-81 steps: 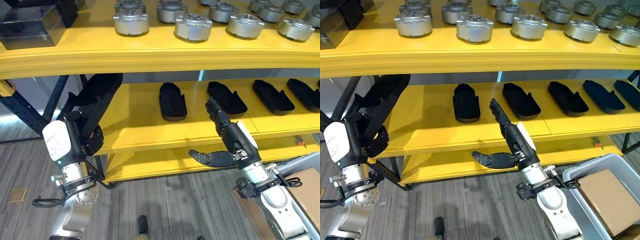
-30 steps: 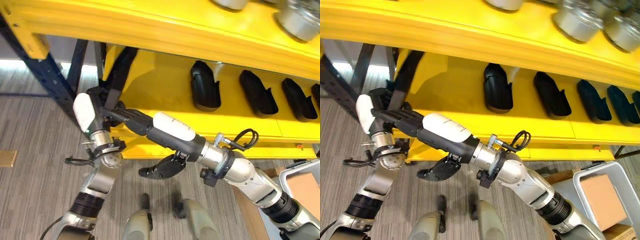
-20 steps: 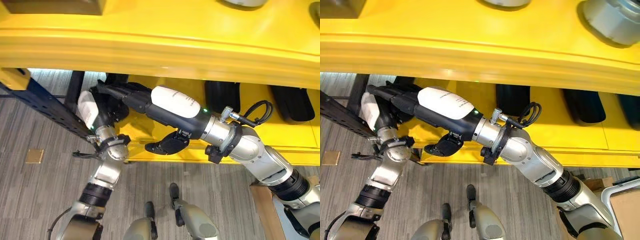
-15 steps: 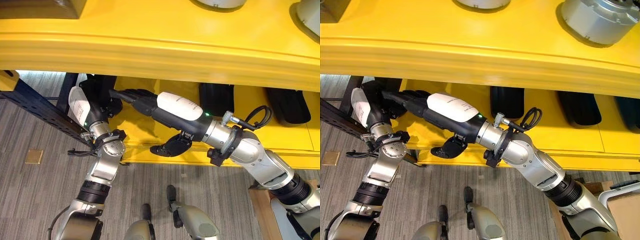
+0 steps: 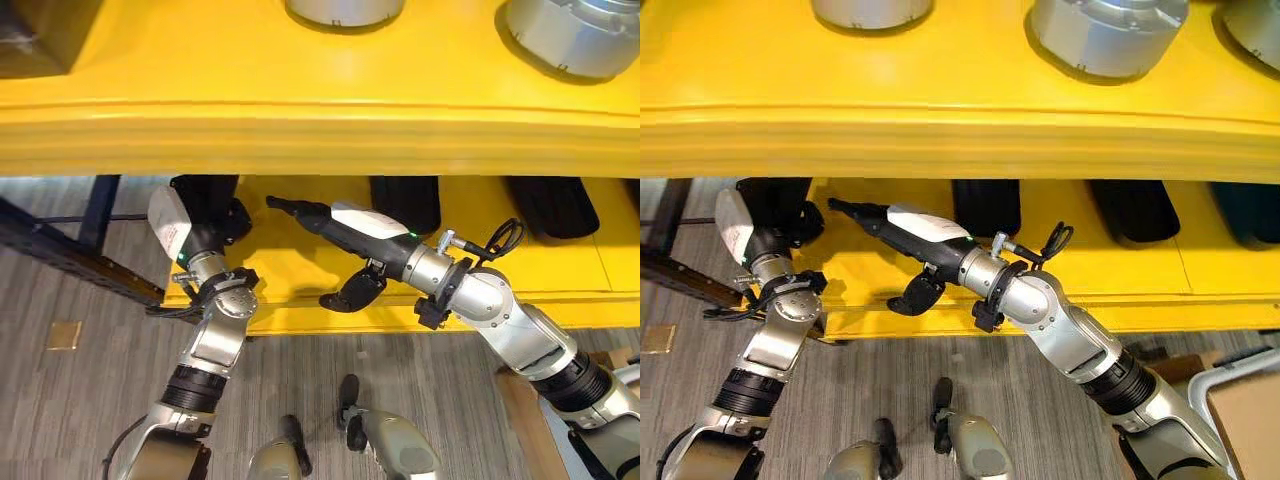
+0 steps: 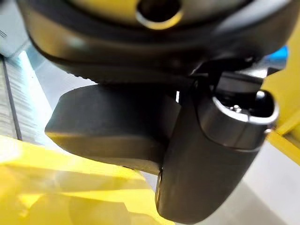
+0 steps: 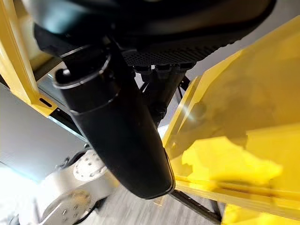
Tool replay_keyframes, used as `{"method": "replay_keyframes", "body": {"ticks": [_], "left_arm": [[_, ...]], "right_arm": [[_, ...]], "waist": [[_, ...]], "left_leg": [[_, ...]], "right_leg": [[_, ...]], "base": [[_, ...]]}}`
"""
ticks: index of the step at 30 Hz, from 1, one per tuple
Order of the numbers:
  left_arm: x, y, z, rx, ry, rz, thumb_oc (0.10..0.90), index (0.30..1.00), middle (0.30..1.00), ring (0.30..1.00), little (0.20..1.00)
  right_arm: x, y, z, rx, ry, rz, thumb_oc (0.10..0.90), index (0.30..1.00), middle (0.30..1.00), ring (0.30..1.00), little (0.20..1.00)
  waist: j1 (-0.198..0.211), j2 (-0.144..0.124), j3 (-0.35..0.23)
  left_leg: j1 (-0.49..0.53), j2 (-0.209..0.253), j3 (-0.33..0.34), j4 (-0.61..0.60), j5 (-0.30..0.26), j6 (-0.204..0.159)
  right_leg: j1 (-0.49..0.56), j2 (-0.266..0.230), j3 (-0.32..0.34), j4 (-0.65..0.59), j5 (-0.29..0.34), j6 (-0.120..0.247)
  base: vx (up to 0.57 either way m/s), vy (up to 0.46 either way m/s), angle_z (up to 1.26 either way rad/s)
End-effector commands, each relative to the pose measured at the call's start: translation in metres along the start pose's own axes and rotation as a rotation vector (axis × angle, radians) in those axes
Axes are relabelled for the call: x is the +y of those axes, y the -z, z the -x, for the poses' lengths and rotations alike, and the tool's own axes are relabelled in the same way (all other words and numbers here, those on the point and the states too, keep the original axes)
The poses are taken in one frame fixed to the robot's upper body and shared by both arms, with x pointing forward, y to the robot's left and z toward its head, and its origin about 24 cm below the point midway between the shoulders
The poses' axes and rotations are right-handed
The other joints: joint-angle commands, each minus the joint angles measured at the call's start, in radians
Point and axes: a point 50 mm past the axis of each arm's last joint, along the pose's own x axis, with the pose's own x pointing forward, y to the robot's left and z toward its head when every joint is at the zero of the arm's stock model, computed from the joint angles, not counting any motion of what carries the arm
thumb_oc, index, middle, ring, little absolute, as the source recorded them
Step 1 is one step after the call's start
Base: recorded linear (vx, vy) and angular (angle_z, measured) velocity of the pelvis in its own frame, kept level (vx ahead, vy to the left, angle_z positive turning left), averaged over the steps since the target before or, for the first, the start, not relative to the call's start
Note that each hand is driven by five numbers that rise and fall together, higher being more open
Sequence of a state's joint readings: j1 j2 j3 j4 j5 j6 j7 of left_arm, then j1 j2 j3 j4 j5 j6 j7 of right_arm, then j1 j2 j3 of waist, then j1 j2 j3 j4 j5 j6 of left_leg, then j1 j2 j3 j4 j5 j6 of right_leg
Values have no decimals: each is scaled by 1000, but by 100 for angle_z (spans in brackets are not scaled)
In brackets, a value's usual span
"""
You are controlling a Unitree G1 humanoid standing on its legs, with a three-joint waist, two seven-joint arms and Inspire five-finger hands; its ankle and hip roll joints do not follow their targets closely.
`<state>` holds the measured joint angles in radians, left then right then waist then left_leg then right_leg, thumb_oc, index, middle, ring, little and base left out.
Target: Move parts from the plastic box to the shelf.
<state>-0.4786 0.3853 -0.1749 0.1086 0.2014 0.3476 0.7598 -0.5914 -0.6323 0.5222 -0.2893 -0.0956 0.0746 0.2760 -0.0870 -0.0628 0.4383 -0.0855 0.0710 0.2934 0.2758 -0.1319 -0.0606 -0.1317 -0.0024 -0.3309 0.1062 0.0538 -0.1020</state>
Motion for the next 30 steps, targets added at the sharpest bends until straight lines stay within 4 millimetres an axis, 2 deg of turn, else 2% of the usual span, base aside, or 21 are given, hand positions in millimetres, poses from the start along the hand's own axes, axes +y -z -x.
{"method": "replay_keyframes", "body": {"ticks": [1,3,4,5,6,7,8,9,12,14,18,22,25,26,29,30], "left_arm": [[36,-47,-21,-287,-186,42,400,300,300,300,300],[39,-43,-22,-286,-192,-5,400,300,300,300,300],[38,-40,-21,-287,-190,-18,400,300,300,300,300],[37,-40,-21,-291,-187,-20,400,300,300,300,300],[31,-44,-19,-319,-157,-18,400,300,300,300,300],[27,-47,-18,-330,-129,-22,400,300,300,300,300],[25,-49,-18,-332,-122,-24,400,300,300,300,300],[23,-56,-23,-331,-130,-30,400,300,300,300,300],[19,-56,-23,-317,-138,1,400,300,300,300,300],[21,-52,-25,-298,-148,10,400,300,300,300,300],[33,-47,-26,-304,-187,1,400,300,300,300,300],[36,-48,-28,-312,-184,-1,400,300,300,300,300],[33,-48,-26,-315,-157,5,400,300,300,300,300],[29,-49,-25,-318,-133,2,400,300,300,300,300],[23,-58,-29,-335,-125,6,400,300,300,300,300],[22,-62,-32,-336,-139,7,400,300,300,300,300]], "right_arm": [[-13,-33,2,-202,149,-30,900,1000,1000,1000,1000],[-7,-34,4,-238,134,-47,900,1000,1000,1000,1000],[-5,-35,6,-238,136,-53,900,1000,1000,1000,1000],[-4,-35,7,-237,144,-55,900,1000,1000,1000,1000],[1,-30,11,-213,181,-60,900,1000,1000,1000,1000],[4,-26,15,-191,195,-70,900,1000,1000,1000,1000],[5,-25,15,-186,198,-72,900,1000,1000,1000,1000],[5,-25,14,-191,204,-69,900,1000,1000,1000,1000],[0,-27,7,-192,195,-56,900,1000,1000,1000,1000],[-6,-33,5,-205,157,-52,900,1000,1000,1000,1000],[-9,-40,6,-251,104,-74,900,1000,1000,1000,1000],[-16,-44,8,-287,147,-79,900,1000,1000,1000,1000],[-20,-45,15,-303,203,-92,900,1000,1000,1000,1000],[-21,-44,20,-297,238,-108,900,1000,1000,1000,1000],[-22,-42,26,-291,284,-107,900,1000,1000,1000,1000],[-23,-42,25,-294,288,-103,900,1000,1000,1000,1000]], "waist": [[16,-34,-72],[34,-52,-84],[37,-46,-87],[37,-41,-90],[20,-29,-96],[8,-30,-103],[4,-30,-104],[1,-37,-102],[6,-30,-89],[13,-22,-83],[36,-28,-81],[42,-28,-74],[33,-21,-77],[19,-19,-78],[-20,-17,-70],[-29,-15,-65]], "left_leg": [[23,-17,-38,-88,68,31],[42,-13,-15,-146,88,33],[57,-12,-36,-163,91,38],[61,-9,-54,-176,104,43],[75,-8,-111,-196,103,50],[83,-5,-130,-196,97,54],[84,-4,-136,-195,95,55],[84,7,-130,-178,79,38],[68,25,-122,-166,86,20],[70,49,-91,-175,105,4],[65,74,-77,-177,121,-7],[47,84,-111,-156,124,-6],[38,79,-160,-155,130,3],[35,73,-192,-159,135,8],[34,59,-233,-177,136,8],[30,55,-235,-186,138,3]], "right_leg": [[81,-46,202,-16,-42,162],[98,-23,147,-12,-61,157],[90,-36,157,29,-74,171],[71,-49,182,53,-68,183],[59,-81,273,79,-64,212],[67,-100,323,69,-49,228],[70,-105,334,66,-45,233],[91,-131,326,35,-39,240],[102,-137,314,3,-36,232],[119,-145,258,-9,-44,224],[121,-145,196,13,-66,208],[114,-124,201,71,-110,185],[107,-103,243,134,-149,173],[96,-96,289,163,-158,175],[67,-76,381,171,-154,183],[61,-72,393,155,-147,183]], "base": [[-129,94,-12],[-79,20,-27],[-48,-49,-33],[6,-180,-30],[55,-292,6],[87,-302,83],[67,-394,142],[-10,-310,122],[-60,-164,42],[-37,-86,-3],[-5,-84,-28],[23,-63,-15],[77,-38,14],[33,-68,24],[-90,-74,45],[-211,-58,57]]}}
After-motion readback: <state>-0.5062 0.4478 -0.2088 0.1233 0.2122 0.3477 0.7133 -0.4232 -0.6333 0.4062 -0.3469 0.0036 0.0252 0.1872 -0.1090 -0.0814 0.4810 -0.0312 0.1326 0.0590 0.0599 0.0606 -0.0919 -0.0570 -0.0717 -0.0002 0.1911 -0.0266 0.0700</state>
